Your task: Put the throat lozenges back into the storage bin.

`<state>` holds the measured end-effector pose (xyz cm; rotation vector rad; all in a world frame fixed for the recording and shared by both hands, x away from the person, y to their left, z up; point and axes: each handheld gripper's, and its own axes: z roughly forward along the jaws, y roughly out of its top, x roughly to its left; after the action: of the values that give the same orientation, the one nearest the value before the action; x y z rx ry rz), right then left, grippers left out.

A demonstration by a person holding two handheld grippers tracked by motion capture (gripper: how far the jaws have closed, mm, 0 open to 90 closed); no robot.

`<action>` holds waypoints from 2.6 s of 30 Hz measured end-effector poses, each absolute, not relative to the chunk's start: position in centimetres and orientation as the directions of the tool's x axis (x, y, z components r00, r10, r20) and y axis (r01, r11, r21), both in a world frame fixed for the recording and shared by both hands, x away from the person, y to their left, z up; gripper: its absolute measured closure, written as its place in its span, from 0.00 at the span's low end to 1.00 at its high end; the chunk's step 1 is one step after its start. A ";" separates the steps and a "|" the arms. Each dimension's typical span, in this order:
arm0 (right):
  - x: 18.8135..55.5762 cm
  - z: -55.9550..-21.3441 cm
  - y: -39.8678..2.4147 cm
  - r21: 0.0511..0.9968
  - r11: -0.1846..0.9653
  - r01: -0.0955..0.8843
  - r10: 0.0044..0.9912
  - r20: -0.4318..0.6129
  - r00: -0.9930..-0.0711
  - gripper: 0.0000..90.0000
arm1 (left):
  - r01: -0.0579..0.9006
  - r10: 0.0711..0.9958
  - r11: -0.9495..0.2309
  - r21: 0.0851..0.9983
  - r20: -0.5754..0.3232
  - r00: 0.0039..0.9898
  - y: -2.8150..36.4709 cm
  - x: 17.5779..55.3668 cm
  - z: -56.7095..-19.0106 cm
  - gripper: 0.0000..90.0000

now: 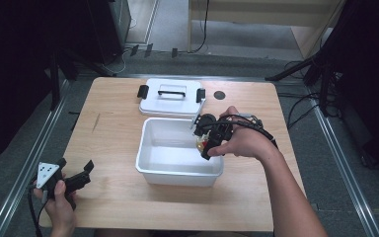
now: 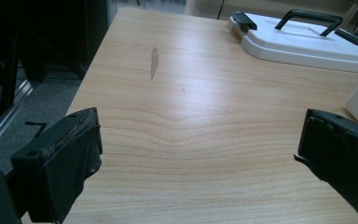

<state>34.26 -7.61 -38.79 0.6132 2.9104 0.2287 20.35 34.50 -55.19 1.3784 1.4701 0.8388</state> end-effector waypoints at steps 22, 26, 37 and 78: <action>34.5 -42.6 -7.2 0.123 0.931 0.344 0.356 -0.100 -0.929 0.22 | 0.358 0.984 0.141 0.923 -0.170 0.051 34.5 20.4 -55.2 0.00; 34.5 -42.9 -7.0 0.116 0.936 0.332 0.343 -0.103 -0.934 0.22 | 0.357 0.984 0.142 0.923 -0.171 0.051 34.5 20.4 -55.2 0.00; 34.4 -43.2 -6.7 0.104 0.937 0.333 0.343 -0.108 -0.933 0.22 | 0.358 0.984 0.142 0.923 -0.171 0.051 34.5 20.4 -55.2 0.00; 33.9 -43.4 -6.4 0.077 0.945 0.317 0.325 -0.141 -0.935 0.23 | 0.356 0.984 0.140 0.924 -0.170 0.052 34.5 20.4 -55.2 0.00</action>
<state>33.88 -6.39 -43.36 0.4901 2.9477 0.0790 20.39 34.51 -55.19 1.3780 1.4725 0.8388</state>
